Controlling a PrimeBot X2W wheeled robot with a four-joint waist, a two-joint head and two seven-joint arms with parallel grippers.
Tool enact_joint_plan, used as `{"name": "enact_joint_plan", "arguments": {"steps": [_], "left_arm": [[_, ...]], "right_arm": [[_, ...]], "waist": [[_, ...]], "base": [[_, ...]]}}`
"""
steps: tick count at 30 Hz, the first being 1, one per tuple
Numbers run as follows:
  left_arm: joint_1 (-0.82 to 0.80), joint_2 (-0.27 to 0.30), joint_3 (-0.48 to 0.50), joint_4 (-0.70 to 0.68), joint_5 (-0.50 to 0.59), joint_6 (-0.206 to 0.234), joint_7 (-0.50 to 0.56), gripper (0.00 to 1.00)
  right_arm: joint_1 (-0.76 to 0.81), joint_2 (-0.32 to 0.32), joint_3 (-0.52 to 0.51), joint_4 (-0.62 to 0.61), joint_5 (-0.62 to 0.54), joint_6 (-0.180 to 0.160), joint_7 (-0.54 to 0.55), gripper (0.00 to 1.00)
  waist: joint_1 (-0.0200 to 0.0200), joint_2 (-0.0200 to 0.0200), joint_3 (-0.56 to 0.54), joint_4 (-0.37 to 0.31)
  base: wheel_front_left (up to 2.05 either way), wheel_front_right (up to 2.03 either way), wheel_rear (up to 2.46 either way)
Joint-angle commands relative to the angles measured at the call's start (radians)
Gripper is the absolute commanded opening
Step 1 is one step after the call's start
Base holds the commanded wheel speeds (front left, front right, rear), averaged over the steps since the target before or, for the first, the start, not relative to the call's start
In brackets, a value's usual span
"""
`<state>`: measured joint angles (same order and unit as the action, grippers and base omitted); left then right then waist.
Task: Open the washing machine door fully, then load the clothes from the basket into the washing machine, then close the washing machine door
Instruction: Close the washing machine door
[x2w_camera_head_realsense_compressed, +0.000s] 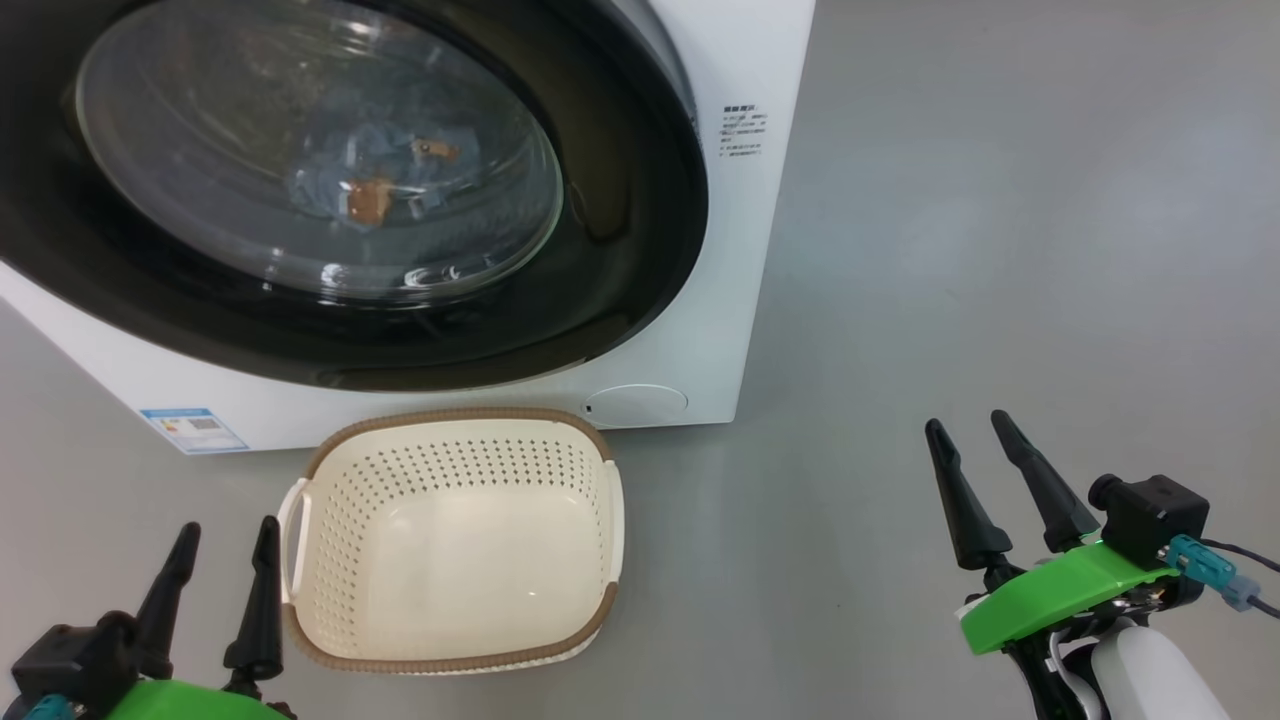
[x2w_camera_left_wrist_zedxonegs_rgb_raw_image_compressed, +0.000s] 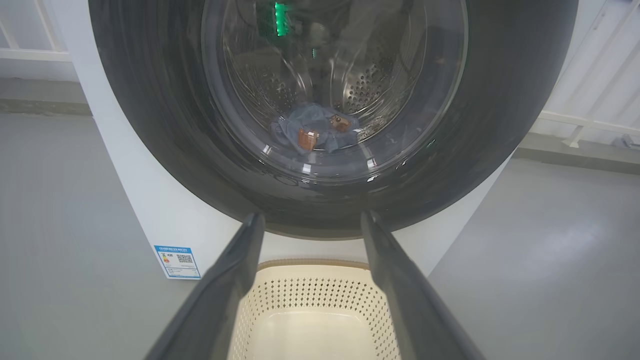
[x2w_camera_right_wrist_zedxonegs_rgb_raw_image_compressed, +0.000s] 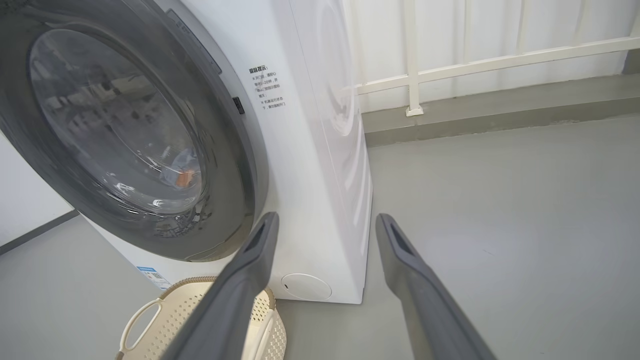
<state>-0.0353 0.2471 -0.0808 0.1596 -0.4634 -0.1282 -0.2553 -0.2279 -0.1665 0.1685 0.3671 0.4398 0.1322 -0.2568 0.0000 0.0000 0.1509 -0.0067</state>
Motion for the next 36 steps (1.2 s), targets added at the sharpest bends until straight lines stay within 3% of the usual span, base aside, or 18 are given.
{"name": "enact_joint_plan", "arguments": {"steps": [1, 36], "left_arm": [[-0.005, 0.030, 0.043, -0.023, -0.004, -0.003, -0.006, 1.00], [0.039, 0.020, 0.095, -0.047, 0.020, -0.003, -0.006, 1.00]], "right_arm": [[0.011, -0.008, 0.018, -0.028, -0.007, -0.002, -0.005, 1.00], [0.091, -0.010, -0.054, -0.065, -0.019, -0.002, -0.005, 1.00]], "waist": [[0.0000, 0.0000, -0.003, -0.004], [0.0000, 0.0000, -0.015, -0.045]], "base": [[0.00, 0.00, 0.00], [0.00, 0.00, 0.00]]}}
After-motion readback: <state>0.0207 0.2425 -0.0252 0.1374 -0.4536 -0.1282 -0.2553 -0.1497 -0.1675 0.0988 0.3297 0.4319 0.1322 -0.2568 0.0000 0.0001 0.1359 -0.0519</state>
